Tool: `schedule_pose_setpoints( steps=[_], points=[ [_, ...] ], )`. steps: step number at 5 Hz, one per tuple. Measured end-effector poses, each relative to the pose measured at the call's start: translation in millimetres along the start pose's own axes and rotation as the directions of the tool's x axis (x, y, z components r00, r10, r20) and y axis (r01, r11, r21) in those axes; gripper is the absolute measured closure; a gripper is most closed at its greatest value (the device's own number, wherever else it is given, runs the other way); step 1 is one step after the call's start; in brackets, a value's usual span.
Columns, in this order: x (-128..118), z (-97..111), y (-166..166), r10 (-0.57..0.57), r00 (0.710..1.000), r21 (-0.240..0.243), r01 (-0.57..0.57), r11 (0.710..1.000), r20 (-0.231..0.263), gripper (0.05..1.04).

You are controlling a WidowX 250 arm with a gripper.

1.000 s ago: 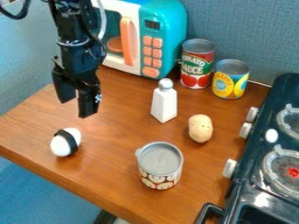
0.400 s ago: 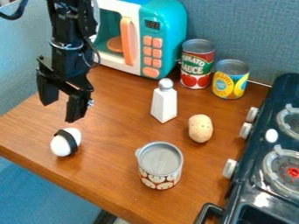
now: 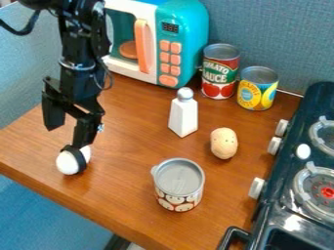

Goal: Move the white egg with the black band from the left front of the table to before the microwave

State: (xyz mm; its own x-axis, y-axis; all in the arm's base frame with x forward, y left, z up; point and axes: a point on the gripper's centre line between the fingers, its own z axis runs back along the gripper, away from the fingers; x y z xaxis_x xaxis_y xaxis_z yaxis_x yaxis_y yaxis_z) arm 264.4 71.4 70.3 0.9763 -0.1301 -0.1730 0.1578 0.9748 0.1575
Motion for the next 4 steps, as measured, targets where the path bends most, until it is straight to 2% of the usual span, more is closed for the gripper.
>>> schedule_pose_setpoints(
  steps=[2,3,4],
  points=[
    [-5.4,-21.6,-2.3,-0.019,0.998,-0.045,0.017,0.999,-0.059,0.082],
    [-8.8,-36.8,4.1,0.003,0.995,-0.072,-0.009,0.997,-0.095,0.082],
    [-3.8,-52.6,2.7,-0.009,0.993,-0.105,-0.003,0.994,-0.114,0.082]
  ],
)
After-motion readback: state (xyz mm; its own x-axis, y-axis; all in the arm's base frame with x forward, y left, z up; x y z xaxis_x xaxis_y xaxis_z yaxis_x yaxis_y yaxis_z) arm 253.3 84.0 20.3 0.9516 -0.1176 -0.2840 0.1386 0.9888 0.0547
